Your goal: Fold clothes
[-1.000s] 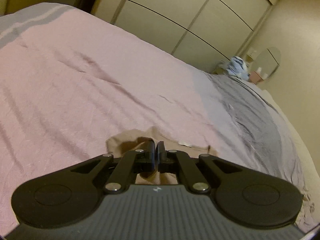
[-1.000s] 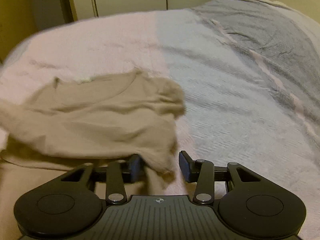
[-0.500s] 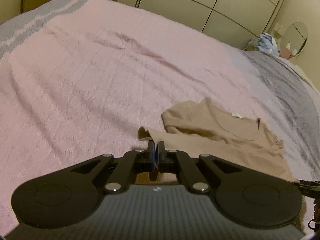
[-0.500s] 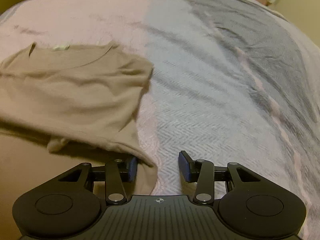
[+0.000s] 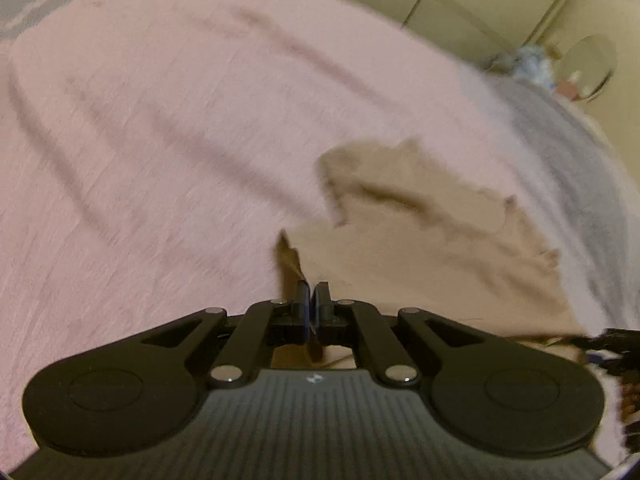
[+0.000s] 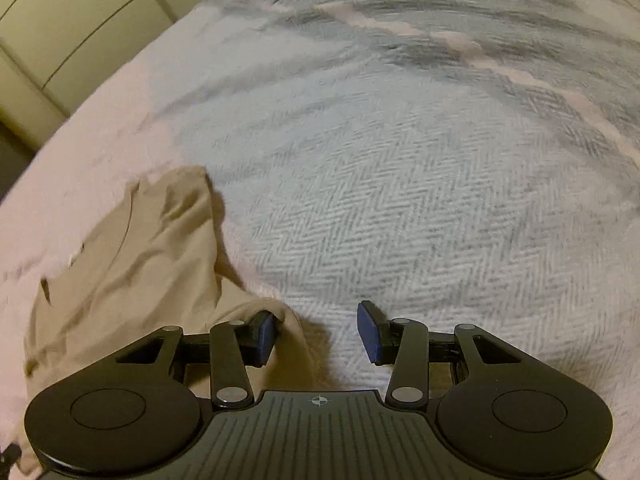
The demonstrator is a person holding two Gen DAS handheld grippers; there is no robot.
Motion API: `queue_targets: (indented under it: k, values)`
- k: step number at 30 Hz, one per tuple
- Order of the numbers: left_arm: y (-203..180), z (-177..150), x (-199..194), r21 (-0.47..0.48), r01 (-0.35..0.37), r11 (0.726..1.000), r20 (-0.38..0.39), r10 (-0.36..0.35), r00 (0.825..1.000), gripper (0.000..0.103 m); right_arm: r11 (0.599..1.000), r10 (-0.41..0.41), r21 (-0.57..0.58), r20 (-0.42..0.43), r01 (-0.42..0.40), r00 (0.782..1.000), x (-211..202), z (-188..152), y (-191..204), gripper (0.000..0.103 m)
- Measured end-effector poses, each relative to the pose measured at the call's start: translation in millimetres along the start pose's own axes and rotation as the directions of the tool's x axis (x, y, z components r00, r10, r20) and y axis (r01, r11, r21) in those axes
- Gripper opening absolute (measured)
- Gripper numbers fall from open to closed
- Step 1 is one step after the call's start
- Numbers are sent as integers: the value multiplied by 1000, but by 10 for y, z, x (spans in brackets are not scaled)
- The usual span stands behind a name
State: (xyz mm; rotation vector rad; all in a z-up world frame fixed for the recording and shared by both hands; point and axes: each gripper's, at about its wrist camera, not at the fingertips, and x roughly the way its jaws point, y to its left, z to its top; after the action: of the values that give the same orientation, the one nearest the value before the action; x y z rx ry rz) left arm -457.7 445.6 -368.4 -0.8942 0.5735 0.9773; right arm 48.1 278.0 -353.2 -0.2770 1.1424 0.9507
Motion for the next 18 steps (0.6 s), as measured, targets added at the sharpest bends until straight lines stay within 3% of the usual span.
queue_targets:
  k: [2,5,7,9,12,14,15,17,18]
  values:
    - [90,2,-11,-53,12,999,-18,-13,1000,0,973,-77,-219,-24,70,997,-41,-13,216,43]
    - [226,6,-28,-132,29,991,-43,-35,998,5,884,-153,-450,-24,126,988,-151,-96,427,43]
    - [316,9,-40,-185,40,982,-58,-51,997,12,846,-153,-521,-34,113,988,-251,-145,490,43]
    - [374,36,-45,-278,96,956,-41,-112,993,30,865,-91,-497,-26,66,996,-392,-127,506,43]
    - [392,111,78,-342,127,931,-31,-146,989,32,885,-17,-465,-23,4,1000,-431,-55,568,43]
    - [377,144,238,-350,130,928,-72,-165,984,24,879,0,-477,-11,-5,1000,-407,-38,633,43]
    - [341,158,277,-334,132,933,-92,-171,981,0,872,-5,-489,-7,1,1000,-380,-45,661,43]
    - [252,212,306,-297,148,943,-108,-187,976,0,858,-21,-514,0,18,1000,-323,-65,714,43]
    - [198,268,250,-275,195,941,-86,-226,970,0,858,-18,-513,-3,14,1000,-320,-70,707,43]
